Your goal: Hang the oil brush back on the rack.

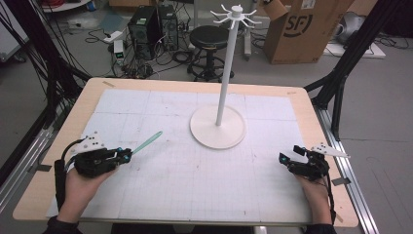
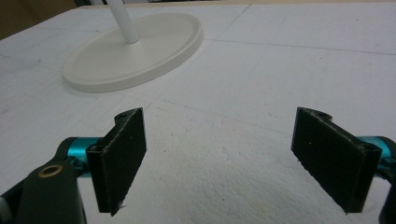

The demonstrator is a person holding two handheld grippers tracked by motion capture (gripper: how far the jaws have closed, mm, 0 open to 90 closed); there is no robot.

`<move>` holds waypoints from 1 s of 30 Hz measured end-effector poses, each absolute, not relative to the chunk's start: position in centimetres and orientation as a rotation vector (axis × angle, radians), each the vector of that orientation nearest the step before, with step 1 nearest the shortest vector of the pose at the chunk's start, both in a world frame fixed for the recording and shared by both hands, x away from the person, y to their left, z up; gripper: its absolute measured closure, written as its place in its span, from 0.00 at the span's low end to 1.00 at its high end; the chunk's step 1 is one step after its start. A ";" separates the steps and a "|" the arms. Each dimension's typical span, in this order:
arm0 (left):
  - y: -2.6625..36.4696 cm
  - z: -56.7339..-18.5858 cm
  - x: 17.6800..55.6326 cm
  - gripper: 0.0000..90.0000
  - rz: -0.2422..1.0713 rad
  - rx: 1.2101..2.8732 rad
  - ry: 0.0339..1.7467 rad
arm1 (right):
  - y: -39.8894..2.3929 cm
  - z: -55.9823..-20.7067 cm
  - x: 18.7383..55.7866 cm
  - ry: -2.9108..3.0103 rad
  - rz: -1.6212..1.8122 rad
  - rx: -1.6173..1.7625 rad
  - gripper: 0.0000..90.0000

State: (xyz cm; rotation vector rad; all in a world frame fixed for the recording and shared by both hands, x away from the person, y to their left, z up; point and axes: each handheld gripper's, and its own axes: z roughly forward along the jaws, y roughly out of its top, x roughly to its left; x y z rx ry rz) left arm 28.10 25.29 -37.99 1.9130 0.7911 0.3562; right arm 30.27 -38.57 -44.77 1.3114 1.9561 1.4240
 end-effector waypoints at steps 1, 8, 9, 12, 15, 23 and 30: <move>25.2 -37.3 28.3 0.91 0.345 1.902 0.780 | -38.6 -44.8 30.3 1.955 1.425 1.313 0.19; 24.2 -33.6 29.5 0.91 0.342 1.856 0.726 | -38.6 -44.8 30.3 1.957 1.423 1.312 0.19; 24.1 -33.1 29.6 0.91 0.347 1.852 0.717 | -38.6 -44.8 30.3 1.957 1.423 1.312 0.19; 23.7 -31.5 30.1 0.91 0.353 1.827 0.696 | -38.6 -44.8 30.3 1.957 1.424 1.313 0.19; 23.2 -30.4 30.6 0.91 0.349 1.817 0.681 | -38.6 -44.8 30.3 1.958 1.424 1.314 0.19; 22.4 -27.3 31.8 0.91 0.328 1.786 0.643 | -38.6 -44.8 30.3 1.959 1.424 1.314 0.19; 21.4 -24.7 32.9 0.91 0.321 1.775 0.613 | -38.6 -44.8 30.3 1.959 1.426 1.316 0.19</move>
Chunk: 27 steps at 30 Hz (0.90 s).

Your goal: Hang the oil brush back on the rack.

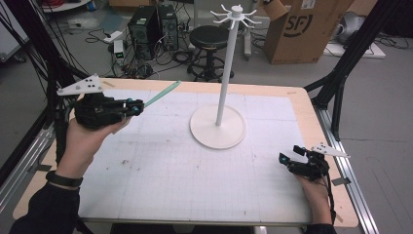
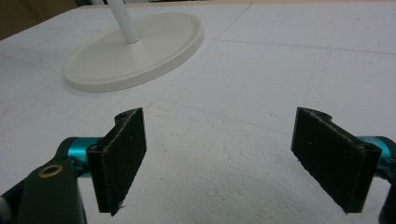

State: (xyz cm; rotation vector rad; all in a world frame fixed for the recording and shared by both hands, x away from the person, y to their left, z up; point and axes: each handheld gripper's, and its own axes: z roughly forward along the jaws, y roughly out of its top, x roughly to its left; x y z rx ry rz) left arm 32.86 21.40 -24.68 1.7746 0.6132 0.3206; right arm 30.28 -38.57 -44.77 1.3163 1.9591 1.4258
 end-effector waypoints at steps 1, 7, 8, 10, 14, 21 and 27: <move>21.2 -24.3 33.0 0.91 0.326 1.776 0.608 | -38.6 -44.8 30.3 1.959 1.426 1.315 0.19; 20.3 -22.2 33.8 0.91 0.310 1.757 0.576 | -38.6 -44.8 30.3 1.960 1.428 1.315 0.19; 20.2 -21.9 33.8 0.91 0.313 1.755 0.570 | -38.6 -44.8 30.3 1.960 1.428 1.315 0.19; 20.0 -21.3 34.0 0.91 0.318 1.755 0.563 | -38.6 -44.8 30.3 1.960 1.429 1.316 0.19; 19.7 -20.2 34.3 0.91 0.315 1.749 0.553 | -38.6 -44.8 30.3 1.962 1.431 1.322 0.19; 19.0 -18.3 35.0 0.91 0.320 1.749 0.528 | -38.6 -44.8 30.3 1.962 1.429 1.320 0.19; 18.0 -16.9 35.1 0.91 0.337 1.751 0.501 | -38.6 -44.8 30.3 1.963 1.434 1.324 0.19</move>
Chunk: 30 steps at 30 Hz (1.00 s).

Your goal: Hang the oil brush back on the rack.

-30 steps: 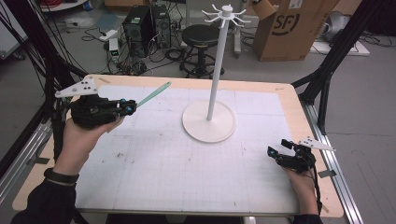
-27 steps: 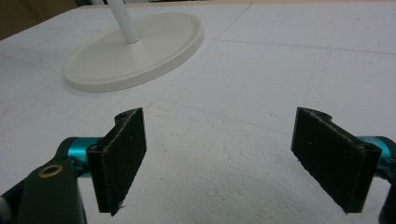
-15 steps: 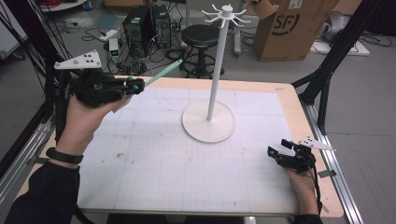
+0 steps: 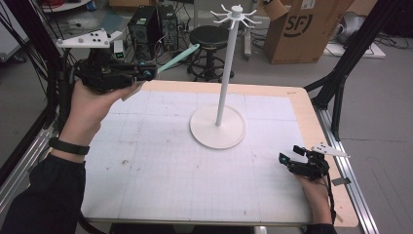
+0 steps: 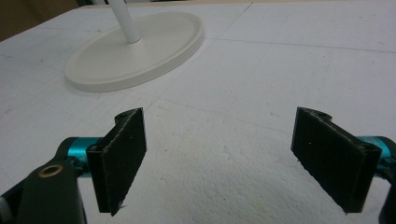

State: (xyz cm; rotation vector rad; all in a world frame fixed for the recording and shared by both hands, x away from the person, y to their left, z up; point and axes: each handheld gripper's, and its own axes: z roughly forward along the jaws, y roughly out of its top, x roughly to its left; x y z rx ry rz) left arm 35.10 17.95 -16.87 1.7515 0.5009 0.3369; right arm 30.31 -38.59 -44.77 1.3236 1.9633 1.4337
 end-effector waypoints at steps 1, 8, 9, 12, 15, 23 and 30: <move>17.8 -16.7 35.1 0.91 0.338 1.753 0.497 | -38.6 -44.8 30.3 1.964 1.431 1.323 0.19; 17.2 -15.9 35.5 0.91 0.339 1.740 0.484 | -38.6 -44.8 30.3 1.961 1.437 1.327 0.19; 17.2 -15.9 35.5 0.91 0.339 1.736 0.483 | -38.6 -44.8 30.3 1.960 1.437 1.324 0.19; 17.1 -15.7 35.7 0.91 0.337 1.727 0.487 | -38.6 -44.8 30.3 1.963 1.435 1.324 0.19; 17.1 -15.6 35.9 0.91 0.334 1.717 0.483 | -38.6 -44.8 30.3 1.963 1.435 1.324 0.19; 16.6 -14.4 36.3 0.91 0.340 1.726 0.475 | -38.6 -44.8 30.3 1.960 1.437 1.323 0.19; 16.1 -13.5 36.6 0.91 0.345 1.737 0.475 | -38.6 -44.8 30.3 1.963 1.436 1.325 0.19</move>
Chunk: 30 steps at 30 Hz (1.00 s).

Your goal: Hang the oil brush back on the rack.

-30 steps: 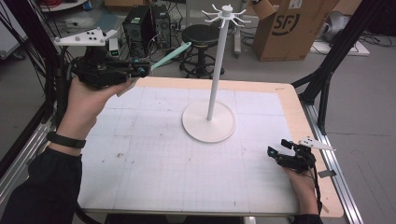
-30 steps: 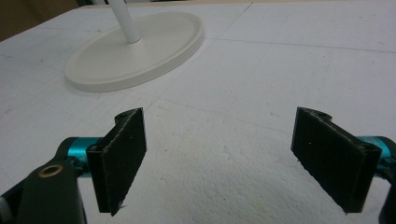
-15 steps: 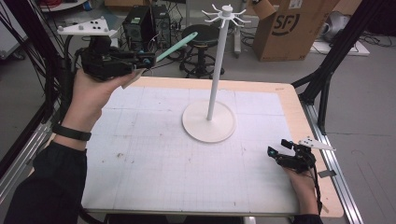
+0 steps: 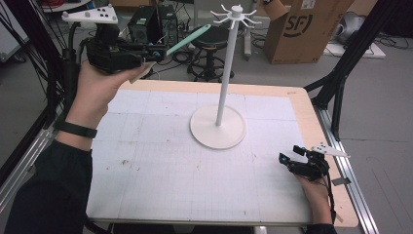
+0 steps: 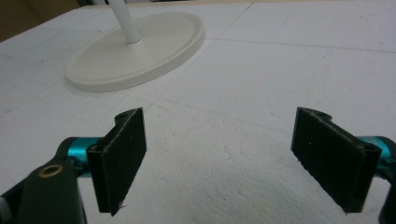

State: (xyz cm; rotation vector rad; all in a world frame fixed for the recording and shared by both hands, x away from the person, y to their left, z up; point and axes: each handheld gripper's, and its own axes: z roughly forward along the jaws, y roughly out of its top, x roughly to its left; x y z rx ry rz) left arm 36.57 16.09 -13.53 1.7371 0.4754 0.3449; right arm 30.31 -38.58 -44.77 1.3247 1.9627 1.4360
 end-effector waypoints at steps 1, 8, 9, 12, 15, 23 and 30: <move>16.1 -13.4 36.7 0.91 0.344 1.740 0.472 | -38.6 -44.8 30.3 1.964 1.434 1.324 0.19; 15.6 -12.8 37.0 0.91 0.340 1.744 0.470 | -38.6 -44.8 30.3 1.965 1.437 1.326 0.19; 15.6 -12.7 37.1 0.91 0.345 1.748 0.469 | -38.6 -44.8 30.3 1.963 1.438 1.324 0.19; 15.4 -12.7 37.3 0.91 0.343 1.748 0.468 | -38.6 -44.8 30.3 1.963 1.437 1.323 0.19; 15.2 -12.8 37.5 0.91 0.340 1.747 0.468 | -38.6 -44.8 30.3 1.964 1.437 1.324 0.19; 14.9 -13.0 37.8 0.91 0.335 1.757 0.466 | -38.6 -44.8 30.3 1.968 1.438 1.318 0.19; 14.6 -13.2 37.9 0.91 0.334 1.775 0.460 | -38.6 -44.8 30.3 1.967 1.437 1.319 0.19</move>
